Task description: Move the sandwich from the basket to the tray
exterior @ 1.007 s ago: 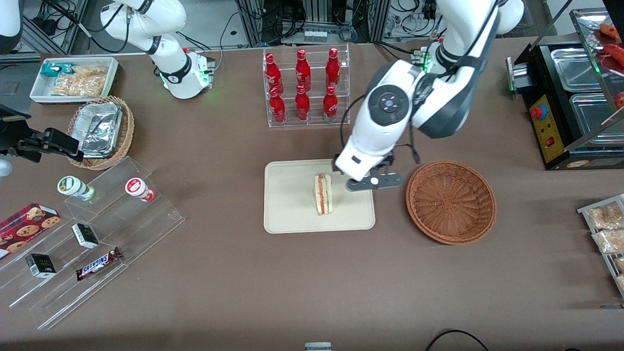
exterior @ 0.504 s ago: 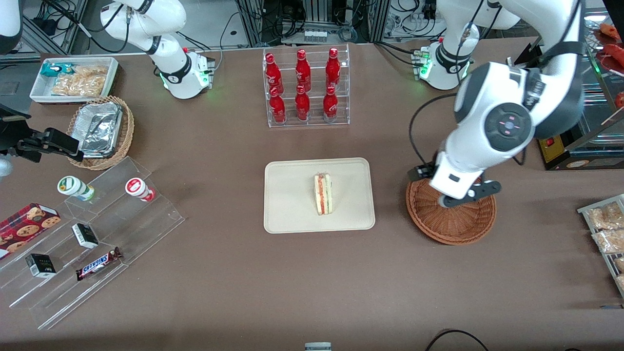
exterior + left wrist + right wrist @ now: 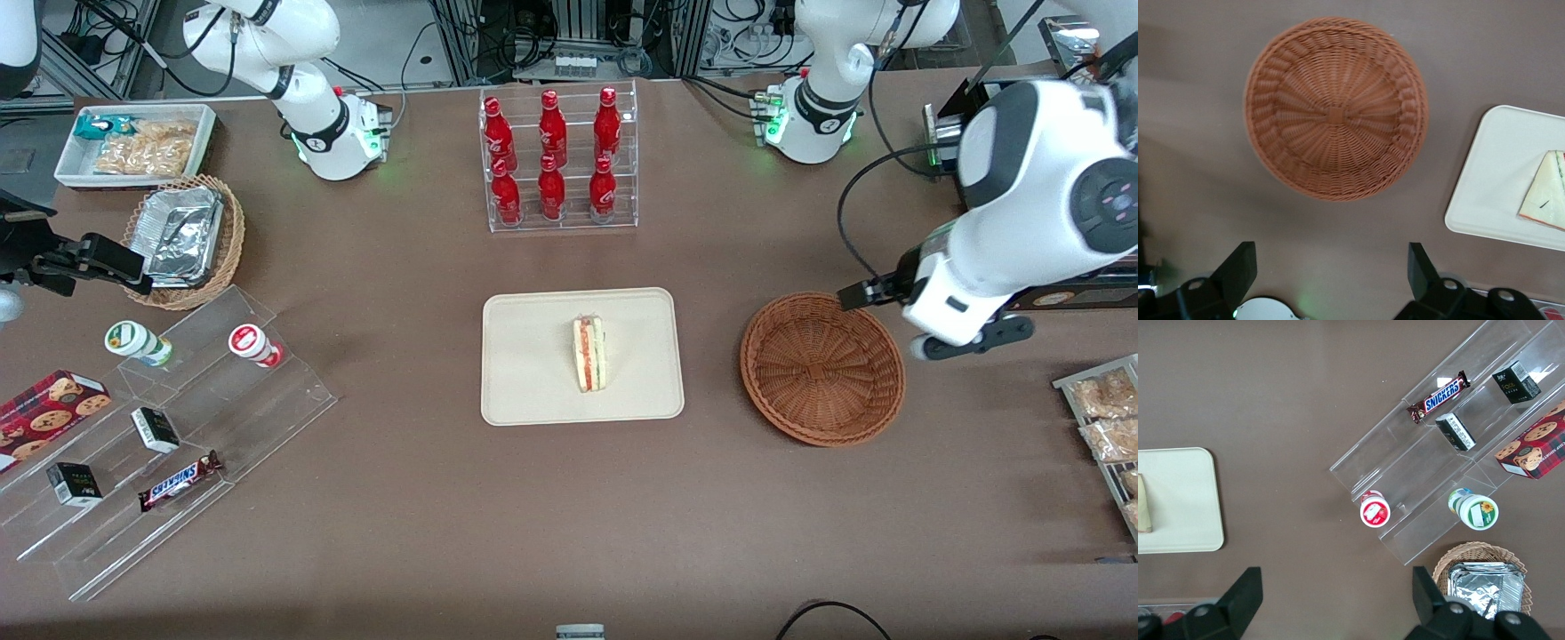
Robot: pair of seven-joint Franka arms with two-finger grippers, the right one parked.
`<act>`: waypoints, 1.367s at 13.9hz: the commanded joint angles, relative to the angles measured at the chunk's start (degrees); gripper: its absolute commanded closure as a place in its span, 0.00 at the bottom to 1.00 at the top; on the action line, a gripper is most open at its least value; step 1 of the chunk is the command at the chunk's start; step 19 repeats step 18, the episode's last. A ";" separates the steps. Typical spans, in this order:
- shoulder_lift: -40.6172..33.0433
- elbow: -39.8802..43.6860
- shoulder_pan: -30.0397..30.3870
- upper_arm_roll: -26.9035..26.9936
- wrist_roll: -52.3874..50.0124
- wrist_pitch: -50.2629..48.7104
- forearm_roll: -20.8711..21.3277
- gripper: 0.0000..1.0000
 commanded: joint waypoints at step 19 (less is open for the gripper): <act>-13.73 -1.90 13.52 -7.23 15.45 -4.76 4.77 0.00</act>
